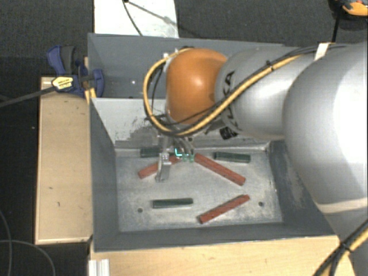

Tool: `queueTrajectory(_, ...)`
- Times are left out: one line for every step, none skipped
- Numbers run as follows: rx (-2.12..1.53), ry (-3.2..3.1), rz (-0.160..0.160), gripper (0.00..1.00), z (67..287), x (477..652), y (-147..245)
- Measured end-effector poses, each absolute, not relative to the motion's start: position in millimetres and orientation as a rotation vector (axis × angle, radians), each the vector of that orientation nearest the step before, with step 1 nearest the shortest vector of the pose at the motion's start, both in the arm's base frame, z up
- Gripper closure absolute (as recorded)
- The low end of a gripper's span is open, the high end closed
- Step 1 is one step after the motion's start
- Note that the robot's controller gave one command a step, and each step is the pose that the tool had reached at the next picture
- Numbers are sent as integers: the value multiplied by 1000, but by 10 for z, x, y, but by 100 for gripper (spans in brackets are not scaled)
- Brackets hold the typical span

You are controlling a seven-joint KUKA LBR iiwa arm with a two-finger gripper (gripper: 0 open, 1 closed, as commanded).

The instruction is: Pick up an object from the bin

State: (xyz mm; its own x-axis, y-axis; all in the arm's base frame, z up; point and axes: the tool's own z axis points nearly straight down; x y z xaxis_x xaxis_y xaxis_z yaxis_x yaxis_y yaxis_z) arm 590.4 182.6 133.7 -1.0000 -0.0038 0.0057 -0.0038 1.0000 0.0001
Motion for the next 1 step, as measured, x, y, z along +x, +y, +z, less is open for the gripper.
queueTrajectory(0,-3144,-2,0,1385,5926,1819)
